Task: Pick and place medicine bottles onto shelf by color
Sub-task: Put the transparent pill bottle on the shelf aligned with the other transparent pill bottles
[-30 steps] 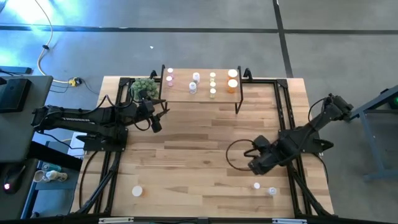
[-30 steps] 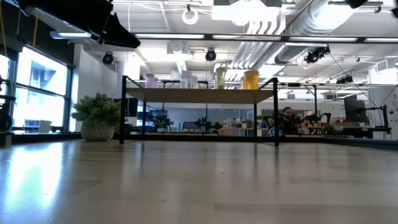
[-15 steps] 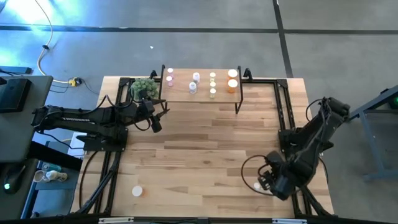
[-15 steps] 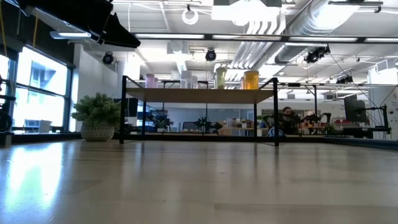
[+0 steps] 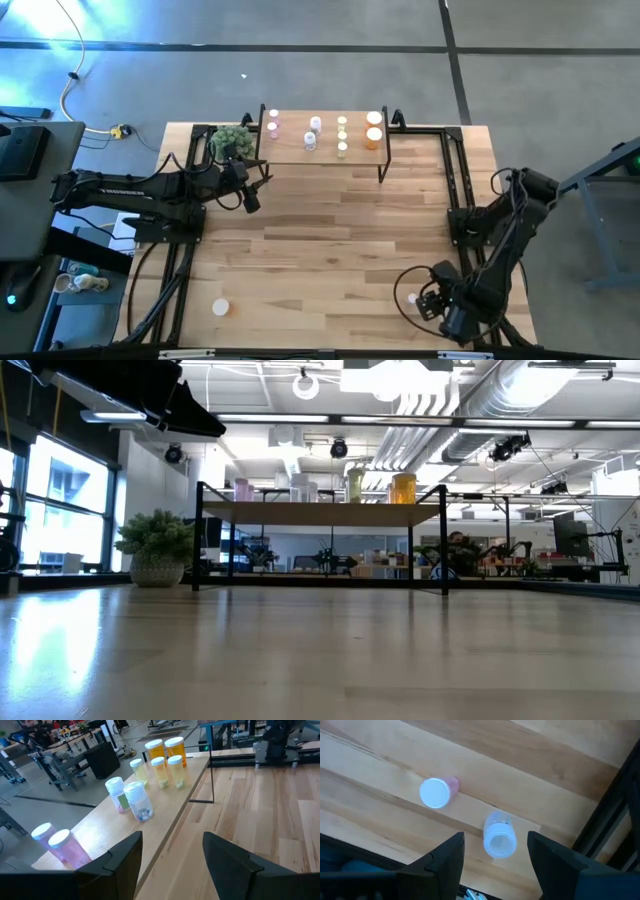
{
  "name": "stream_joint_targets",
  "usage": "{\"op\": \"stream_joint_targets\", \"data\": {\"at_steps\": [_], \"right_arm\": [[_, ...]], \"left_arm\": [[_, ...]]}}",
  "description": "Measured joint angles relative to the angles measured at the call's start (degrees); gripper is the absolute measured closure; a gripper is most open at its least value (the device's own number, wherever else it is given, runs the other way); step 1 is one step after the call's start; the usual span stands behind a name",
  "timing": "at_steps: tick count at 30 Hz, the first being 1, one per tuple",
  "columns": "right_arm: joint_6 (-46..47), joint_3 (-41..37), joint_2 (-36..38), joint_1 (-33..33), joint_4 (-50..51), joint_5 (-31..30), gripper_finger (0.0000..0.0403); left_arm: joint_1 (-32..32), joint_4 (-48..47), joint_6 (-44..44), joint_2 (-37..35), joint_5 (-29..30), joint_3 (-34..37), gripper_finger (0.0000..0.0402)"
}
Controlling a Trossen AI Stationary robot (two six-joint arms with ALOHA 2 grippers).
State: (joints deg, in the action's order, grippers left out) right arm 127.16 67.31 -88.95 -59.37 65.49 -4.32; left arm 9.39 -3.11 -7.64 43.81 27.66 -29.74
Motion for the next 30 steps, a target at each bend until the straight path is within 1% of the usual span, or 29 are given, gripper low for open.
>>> {"op": "stream_joint_targets", "data": {"at_steps": [6, 11, 18, 30], "right_arm": [[1.6, 0.0, -2.7, -1.2, -1.9, 0.4, 0.0194], [1.7, 0.0, -5.3, -1.2, -2.1, 3.4, 0.0194], [2.9, 0.0, -7.5, -1.2, -2.3, 4.9, 0.0194], [3.0, 0.0, -11.2, -1.2, -4.6, 5.0, 0.0194]], "left_arm": [[0.0, 0.0, 0.2, 0.0, 0.0, 0.0, 0.0204], [0.0, 0.0, 0.2, 0.0, 0.0, 0.0, 0.0204], [0.0, 0.0, 0.2, 0.0, 0.0, 0.0, 0.0204], [0.0, 0.1, 0.2, 0.0, 0.0, 0.0, 0.0204]]}}
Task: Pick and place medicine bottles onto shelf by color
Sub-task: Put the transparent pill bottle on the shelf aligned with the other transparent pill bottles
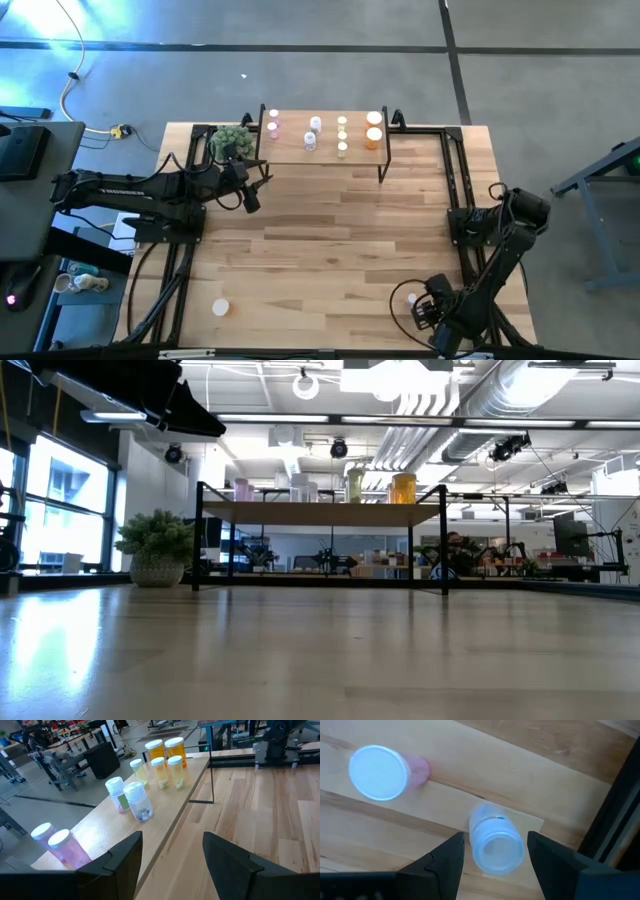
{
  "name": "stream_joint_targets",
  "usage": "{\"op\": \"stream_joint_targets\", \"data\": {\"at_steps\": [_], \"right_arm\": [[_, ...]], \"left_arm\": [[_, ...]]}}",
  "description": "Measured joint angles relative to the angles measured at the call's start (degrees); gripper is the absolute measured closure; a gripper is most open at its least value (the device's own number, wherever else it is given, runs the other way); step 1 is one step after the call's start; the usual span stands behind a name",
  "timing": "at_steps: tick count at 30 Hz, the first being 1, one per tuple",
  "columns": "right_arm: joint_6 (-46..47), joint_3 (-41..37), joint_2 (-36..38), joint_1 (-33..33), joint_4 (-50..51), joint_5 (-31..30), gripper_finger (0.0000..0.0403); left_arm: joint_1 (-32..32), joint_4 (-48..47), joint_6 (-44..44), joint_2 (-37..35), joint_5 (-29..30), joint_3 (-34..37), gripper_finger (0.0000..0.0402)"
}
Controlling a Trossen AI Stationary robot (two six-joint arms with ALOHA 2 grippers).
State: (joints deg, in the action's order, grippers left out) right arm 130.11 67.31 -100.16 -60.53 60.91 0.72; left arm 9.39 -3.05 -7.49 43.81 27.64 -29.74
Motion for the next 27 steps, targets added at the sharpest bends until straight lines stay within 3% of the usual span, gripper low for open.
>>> {"op": "stream_joint_targets", "data": {"at_steps": [5, 15, 20, 27], "right_arm": [[0.0, 0.0, -0.1, 0.0, -0.2, 0.4, 0.0202], [0.0, 0.0, 0.0, 0.0, -1.0, 0.4, 0.0280], [0.0, 0.8, 0.0, 0.0, -0.9, -0.5, 0.0280], [-0.1, 8.3, 0.0, 0.1, 4.9, -4.3, 0.0279]], "left_arm": [[0.0, 0.0, 0.0, 0.0, 0.0, 0.0, 0.0204], [0.0, 0.0, 0.0, 0.0, 0.0, 0.0, 0.0204], [0.0, 0.0, -0.1, 0.0, 0.0, 0.0, 0.0204], [0.0, 0.0, -0.2, 0.0, 0.0, 0.0, 0.0204]]}}
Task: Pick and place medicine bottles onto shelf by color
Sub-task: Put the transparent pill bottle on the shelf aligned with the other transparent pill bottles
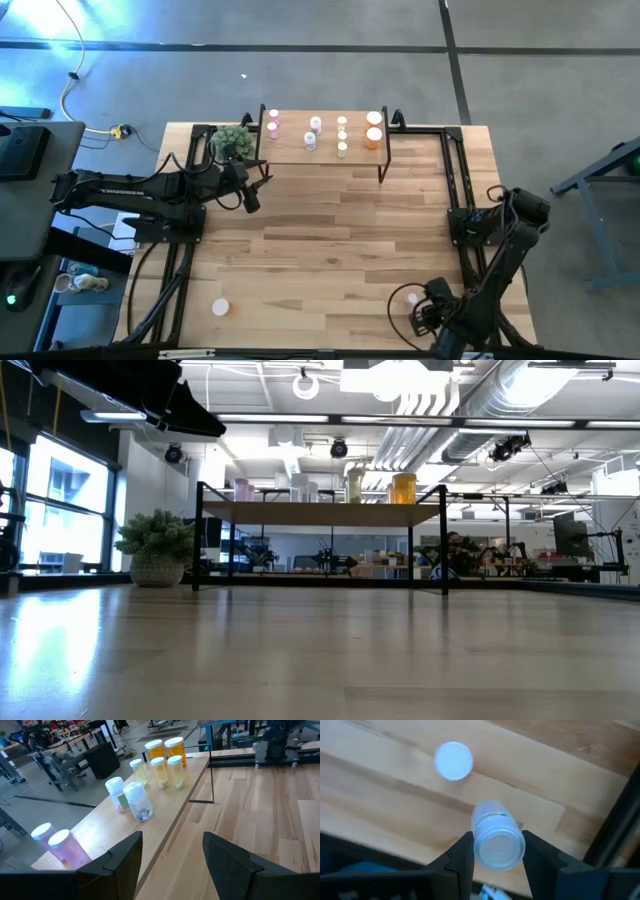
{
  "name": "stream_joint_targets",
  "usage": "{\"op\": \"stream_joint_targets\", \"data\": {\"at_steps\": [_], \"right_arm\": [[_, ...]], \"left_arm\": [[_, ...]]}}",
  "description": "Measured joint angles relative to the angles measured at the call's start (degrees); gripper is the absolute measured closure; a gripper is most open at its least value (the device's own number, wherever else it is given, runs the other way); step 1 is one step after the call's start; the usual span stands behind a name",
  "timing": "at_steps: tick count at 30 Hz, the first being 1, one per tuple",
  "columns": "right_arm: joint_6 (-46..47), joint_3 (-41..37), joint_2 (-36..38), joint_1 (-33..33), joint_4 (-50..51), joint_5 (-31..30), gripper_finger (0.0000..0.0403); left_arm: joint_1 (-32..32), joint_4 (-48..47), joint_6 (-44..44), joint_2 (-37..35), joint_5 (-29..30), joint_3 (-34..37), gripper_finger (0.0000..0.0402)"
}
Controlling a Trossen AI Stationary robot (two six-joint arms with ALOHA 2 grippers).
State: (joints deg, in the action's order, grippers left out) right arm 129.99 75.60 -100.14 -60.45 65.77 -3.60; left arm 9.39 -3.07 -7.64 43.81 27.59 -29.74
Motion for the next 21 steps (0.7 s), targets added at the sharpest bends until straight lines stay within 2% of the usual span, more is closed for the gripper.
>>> {"op": "stream_joint_targets", "data": {"at_steps": [3, 7, 10, 13, 16, 21], "right_arm": [[-0.7, 4.8, 0.0, 0.0, 4.8, -1.1, 0.0279], [-2.7, 12.2, 0.0, 0.8, 11.9, -7.7, 0.0279], [-4.4, 17.3, 0.0, 2.8, 17.9, -12.4, 0.0279], [-8.2, 21.5, 0.0, 6.0, 22.1, -13.7, 0.0279], [-15.9, 24.5, 0.0, 10.6, 24.2, -13.8, 0.0279], [-33.9, 28.0, 0.0, 20.2, 24.2, -13.9, 0.0279]], "left_arm": [[0.0, 0.0, 0.0, 0.0, 0.0, 0.0, 0.0204], [0.0, 0.0, 0.0, 0.0, 0.0, 0.0, 0.0204], [0.0, -0.1, 0.0, 0.0, -0.3, 0.0, 0.0204], [0.0, -0.1, 0.0, 0.0, -1.9, 0.0, 0.0204], [0.0, -0.1, 0.0, 0.0, -4.7, 0.0, 0.0204], [0.0, -0.1, 0.7, 0.0, -10.7, 0.0, 0.0204]]}}
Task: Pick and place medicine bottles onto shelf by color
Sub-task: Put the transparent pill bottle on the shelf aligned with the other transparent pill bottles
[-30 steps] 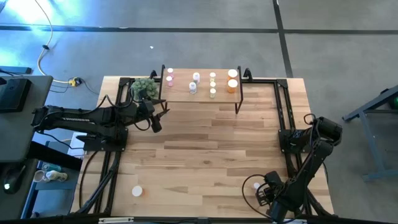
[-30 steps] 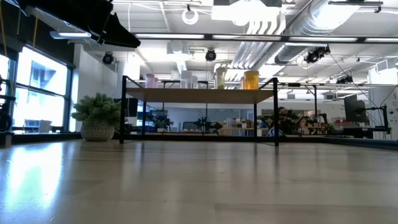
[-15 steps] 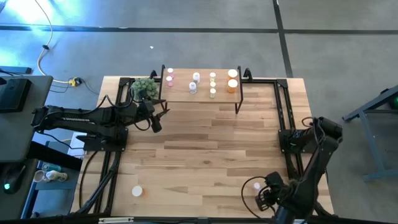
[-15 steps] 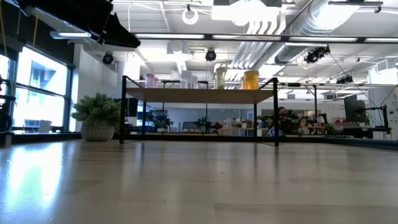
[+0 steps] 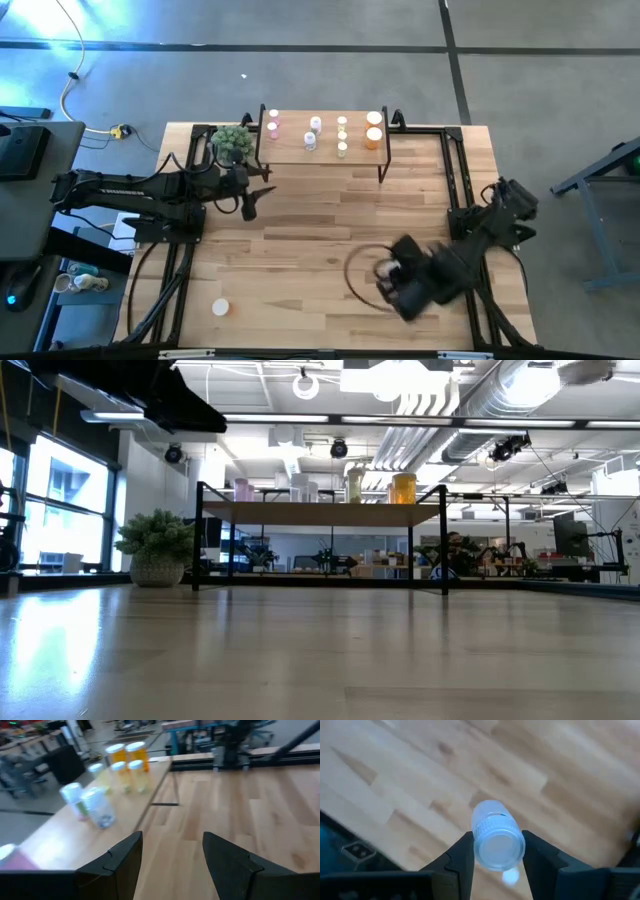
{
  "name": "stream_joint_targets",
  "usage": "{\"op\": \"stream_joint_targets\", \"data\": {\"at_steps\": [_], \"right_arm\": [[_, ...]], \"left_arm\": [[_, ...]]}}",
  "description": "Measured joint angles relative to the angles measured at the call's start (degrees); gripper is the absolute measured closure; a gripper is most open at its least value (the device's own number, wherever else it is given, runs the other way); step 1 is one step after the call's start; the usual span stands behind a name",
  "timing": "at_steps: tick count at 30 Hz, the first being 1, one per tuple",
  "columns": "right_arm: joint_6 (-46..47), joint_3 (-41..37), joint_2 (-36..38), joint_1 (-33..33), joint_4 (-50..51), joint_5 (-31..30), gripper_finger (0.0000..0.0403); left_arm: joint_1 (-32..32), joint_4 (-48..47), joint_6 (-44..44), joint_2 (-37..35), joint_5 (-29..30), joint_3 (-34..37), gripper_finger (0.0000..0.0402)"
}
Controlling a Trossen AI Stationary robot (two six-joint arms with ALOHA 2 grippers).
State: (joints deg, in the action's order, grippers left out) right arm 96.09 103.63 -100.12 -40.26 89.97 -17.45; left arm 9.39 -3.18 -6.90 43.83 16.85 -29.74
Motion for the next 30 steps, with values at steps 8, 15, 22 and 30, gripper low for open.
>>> {"op": "stream_joint_targets", "data": {"at_steps": [8, 15, 22, 30], "right_arm": [[-28.2, 2.2, 0.0, 16.1, -2.6, 4.3, 0.0279], [-47.0, 2.2, 0.0, 26.3, -8.1, 8.2, 0.0279], [-60.8, 2.2, 0.0, 32.7, -17.2, 9.4, 0.0279], [-69.8, 2.2, 0.0, 38.6, -30.2, 12.0, 0.0279]], "left_arm": [[-0.1, 0.1, 2.8, 3.0, -8.3, 0.0, 0.0204], [-0.1, 5.7, 5.2, 10.4, -9.3, 0.0, 0.0204], [-0.1, 10.7, 0.7, 16.8, -8.2, 0.0, 0.0204], [-0.1, 13.2, 0.0, 17.3, -7.0, 0.0, 0.0204]]}}
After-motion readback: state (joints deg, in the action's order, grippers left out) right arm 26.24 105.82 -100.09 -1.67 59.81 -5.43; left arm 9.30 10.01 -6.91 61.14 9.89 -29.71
